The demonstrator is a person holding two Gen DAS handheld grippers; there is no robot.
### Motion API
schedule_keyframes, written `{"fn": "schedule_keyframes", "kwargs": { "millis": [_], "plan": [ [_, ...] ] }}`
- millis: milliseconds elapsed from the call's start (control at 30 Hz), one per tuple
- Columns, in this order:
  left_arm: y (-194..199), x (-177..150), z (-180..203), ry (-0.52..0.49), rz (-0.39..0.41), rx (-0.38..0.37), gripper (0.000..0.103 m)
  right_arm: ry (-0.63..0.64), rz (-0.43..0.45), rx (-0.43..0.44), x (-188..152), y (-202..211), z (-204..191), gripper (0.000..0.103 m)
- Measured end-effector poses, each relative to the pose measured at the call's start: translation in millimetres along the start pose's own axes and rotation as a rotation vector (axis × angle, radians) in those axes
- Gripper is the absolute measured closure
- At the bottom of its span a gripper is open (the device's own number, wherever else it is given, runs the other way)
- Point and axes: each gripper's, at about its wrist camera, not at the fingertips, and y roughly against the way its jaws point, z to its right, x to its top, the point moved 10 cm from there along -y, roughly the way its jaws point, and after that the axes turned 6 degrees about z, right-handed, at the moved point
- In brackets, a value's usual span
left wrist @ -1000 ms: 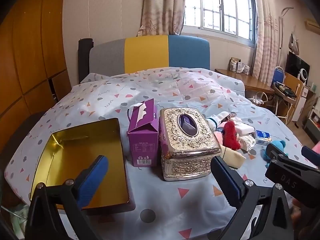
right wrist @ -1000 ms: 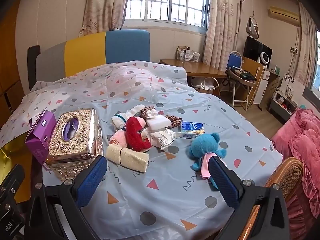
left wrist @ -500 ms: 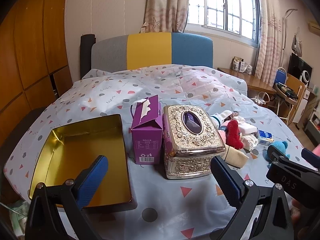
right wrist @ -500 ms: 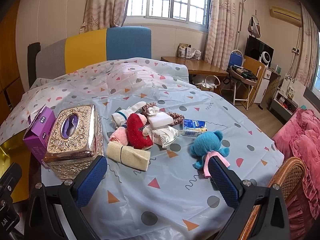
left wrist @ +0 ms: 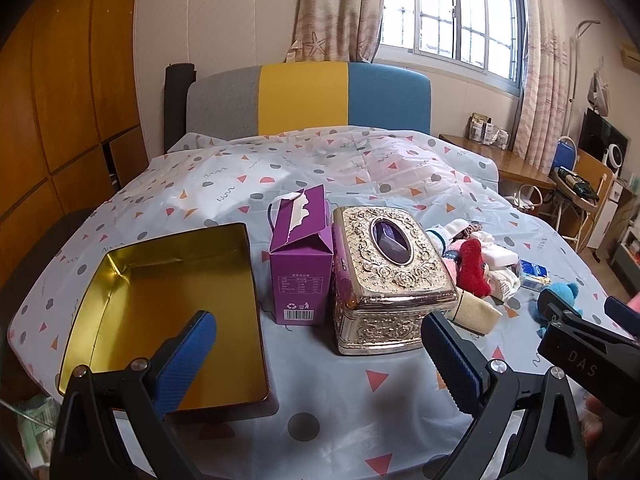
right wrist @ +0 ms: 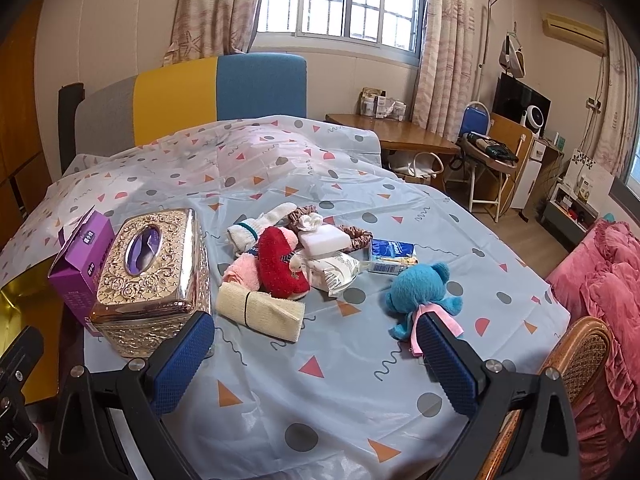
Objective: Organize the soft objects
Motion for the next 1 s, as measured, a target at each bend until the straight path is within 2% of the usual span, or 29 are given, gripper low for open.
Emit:
{"fn": "schedule_keyframes", "kwargs": {
  "millis": [1000],
  "plan": [
    [5, -2, 5, -0.024, 0.014, -0.009, 0.0, -0.033, 0.004, -0.021, 5, -7, 23, 0.0]
  ]
}}
